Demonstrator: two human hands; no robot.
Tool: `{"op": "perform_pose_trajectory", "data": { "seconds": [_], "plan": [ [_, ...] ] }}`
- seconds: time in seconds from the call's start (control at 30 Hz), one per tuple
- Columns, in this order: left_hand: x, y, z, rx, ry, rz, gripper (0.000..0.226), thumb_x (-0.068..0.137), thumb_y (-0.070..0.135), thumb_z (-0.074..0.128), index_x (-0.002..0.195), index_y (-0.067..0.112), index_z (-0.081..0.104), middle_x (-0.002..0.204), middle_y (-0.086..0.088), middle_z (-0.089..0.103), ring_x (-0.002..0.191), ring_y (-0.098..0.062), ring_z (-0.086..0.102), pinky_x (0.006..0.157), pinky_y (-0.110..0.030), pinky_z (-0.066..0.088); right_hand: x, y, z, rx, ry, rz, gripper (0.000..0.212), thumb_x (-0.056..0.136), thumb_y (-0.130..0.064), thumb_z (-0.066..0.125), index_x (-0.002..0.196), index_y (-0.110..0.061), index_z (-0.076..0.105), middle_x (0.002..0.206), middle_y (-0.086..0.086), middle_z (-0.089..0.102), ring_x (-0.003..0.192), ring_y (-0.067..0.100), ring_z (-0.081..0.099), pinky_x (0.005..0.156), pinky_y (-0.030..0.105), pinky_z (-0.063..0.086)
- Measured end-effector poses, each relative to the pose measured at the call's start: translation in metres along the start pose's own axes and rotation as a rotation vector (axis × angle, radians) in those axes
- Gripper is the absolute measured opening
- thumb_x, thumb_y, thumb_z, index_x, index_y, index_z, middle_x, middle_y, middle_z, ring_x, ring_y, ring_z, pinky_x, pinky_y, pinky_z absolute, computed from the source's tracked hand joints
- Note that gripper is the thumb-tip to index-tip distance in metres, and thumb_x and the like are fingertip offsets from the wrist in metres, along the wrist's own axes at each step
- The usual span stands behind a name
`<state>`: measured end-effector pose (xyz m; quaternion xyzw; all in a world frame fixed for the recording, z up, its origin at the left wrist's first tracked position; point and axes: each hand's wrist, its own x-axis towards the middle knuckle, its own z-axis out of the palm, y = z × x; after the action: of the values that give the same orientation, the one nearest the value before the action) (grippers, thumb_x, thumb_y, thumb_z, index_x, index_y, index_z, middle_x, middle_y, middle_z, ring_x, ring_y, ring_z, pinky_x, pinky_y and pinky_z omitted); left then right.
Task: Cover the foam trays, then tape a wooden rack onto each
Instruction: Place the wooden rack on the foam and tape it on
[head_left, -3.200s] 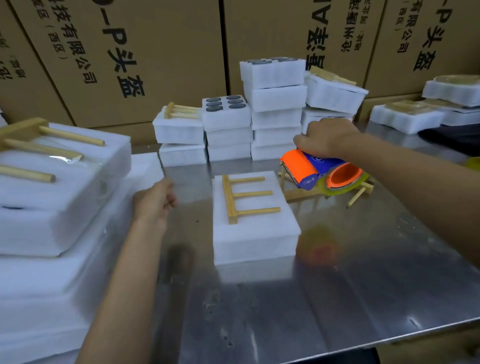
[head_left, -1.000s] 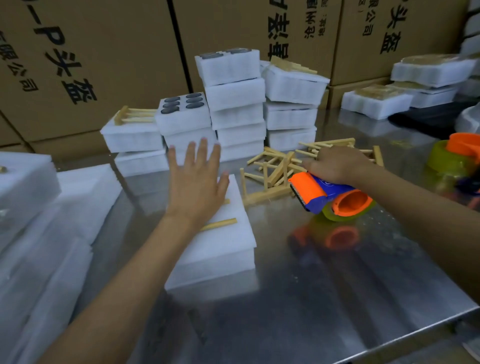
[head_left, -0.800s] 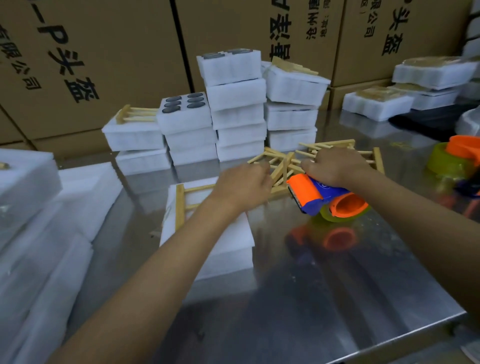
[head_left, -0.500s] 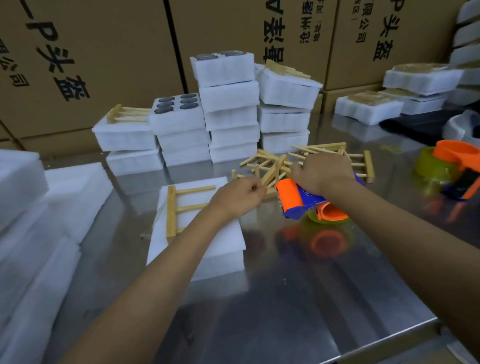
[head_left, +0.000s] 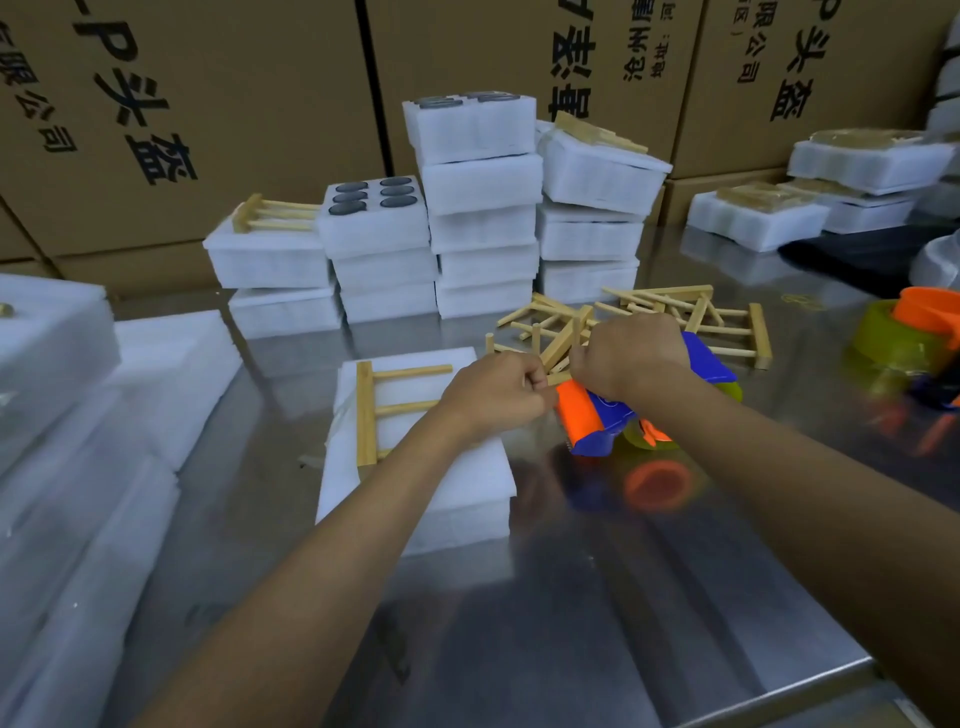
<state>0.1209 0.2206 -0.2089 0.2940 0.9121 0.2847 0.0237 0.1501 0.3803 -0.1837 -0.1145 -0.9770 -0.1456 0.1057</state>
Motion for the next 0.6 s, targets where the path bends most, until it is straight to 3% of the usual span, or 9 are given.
{"op": "perform_pose_trajectory", "data": {
  "seconds": [0.13,0.3,0.43,0.6],
  "plan": [
    [-0.001,0.001,0.002,0.012,-0.006,0.019,0.013,0.083,0.029,0.062,0.071,0.024,0.057,0.070,0.011,0.058,0.070,-0.009,0.054,0.065,-0.028,0.040,0.005,-0.010,0.000,-0.056,-0.052,0.035,0.038,0.098,-0.033,0.035,0.068,-0.017,0.052,0.071,0.001,0.057,0.062,0.017,0.049,0.056,0.030,0.028],
    [-0.002,0.002,-0.004,-0.345,0.070,-0.012,0.013,0.085,0.023,0.060,0.072,0.023,0.058,0.059,0.011,0.055,0.057,-0.007,0.049,0.062,-0.027,0.040,0.005,-0.035,0.001,-0.177,-0.105,0.031,0.025,0.097,-0.030,0.036,0.084,-0.017,0.054,0.087,0.003,0.060,0.082,0.021,0.054,0.076,0.033,0.042],
    [-0.001,0.003,-0.004,-0.397,0.017,-0.049,0.015,0.083,0.030,0.053,0.069,0.025,0.056,0.054,0.018,0.055,0.059,-0.007,0.050,0.065,-0.028,0.039,0.004,-0.020,0.000,-0.054,-0.067,0.116,0.031,0.097,-0.032,0.038,0.071,-0.018,0.050,0.077,0.003,0.057,0.069,0.020,0.050,0.066,0.031,0.036],
    [0.000,0.004,-0.006,-0.441,0.025,-0.082,0.014,0.075,0.036,0.049,0.065,0.027,0.054,0.063,0.018,0.056,0.070,-0.009,0.052,0.071,-0.030,0.040,-0.005,0.004,-0.003,0.110,0.015,0.260,0.042,0.098,-0.035,0.032,0.065,-0.015,0.048,0.072,0.005,0.054,0.068,0.023,0.048,0.065,0.031,0.034]
  ]
}}
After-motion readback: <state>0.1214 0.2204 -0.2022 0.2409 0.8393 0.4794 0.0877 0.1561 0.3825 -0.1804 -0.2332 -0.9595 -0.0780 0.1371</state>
